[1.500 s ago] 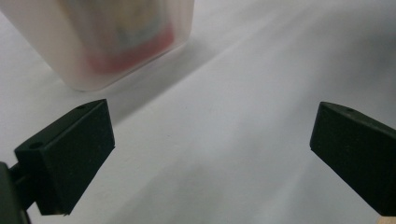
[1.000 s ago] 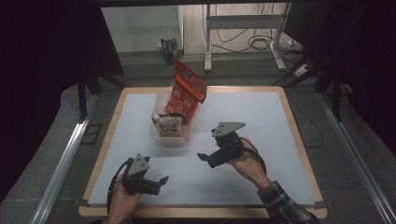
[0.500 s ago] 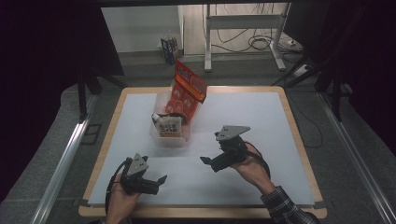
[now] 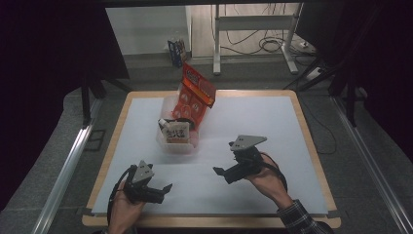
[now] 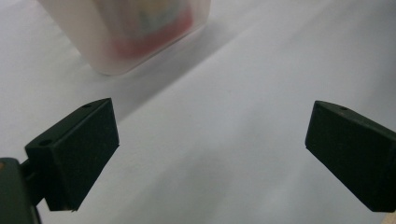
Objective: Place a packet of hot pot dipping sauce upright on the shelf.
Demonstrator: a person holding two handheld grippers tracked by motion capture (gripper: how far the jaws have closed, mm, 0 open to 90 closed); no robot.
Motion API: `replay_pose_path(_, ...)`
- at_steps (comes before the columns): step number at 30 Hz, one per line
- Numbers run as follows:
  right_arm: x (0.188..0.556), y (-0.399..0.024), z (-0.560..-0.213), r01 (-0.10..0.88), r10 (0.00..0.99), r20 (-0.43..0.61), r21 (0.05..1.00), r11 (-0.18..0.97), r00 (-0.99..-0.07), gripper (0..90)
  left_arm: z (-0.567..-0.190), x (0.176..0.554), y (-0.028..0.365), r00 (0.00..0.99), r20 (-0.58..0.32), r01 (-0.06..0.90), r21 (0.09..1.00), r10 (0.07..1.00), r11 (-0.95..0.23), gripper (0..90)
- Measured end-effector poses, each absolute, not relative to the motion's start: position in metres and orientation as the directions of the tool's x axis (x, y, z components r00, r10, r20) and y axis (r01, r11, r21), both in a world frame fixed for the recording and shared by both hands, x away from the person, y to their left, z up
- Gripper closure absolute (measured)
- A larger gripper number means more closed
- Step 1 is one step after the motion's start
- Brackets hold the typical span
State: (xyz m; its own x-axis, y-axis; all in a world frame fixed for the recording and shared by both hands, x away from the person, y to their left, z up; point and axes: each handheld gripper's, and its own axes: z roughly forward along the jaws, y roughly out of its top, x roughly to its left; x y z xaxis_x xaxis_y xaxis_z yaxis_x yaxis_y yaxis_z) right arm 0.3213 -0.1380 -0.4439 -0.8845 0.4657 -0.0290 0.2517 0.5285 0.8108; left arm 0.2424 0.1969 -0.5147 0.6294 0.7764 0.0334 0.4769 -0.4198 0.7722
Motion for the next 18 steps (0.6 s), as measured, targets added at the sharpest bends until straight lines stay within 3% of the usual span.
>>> replay_pose_path(18,0.309,-0.153,-0.447,0.255,0.489,-0.054,0.800,0.543,-0.870,0.0,-0.512,0.236,0.203,0.628,0.011,0.474,0.788,0.778,-0.393,2.7)
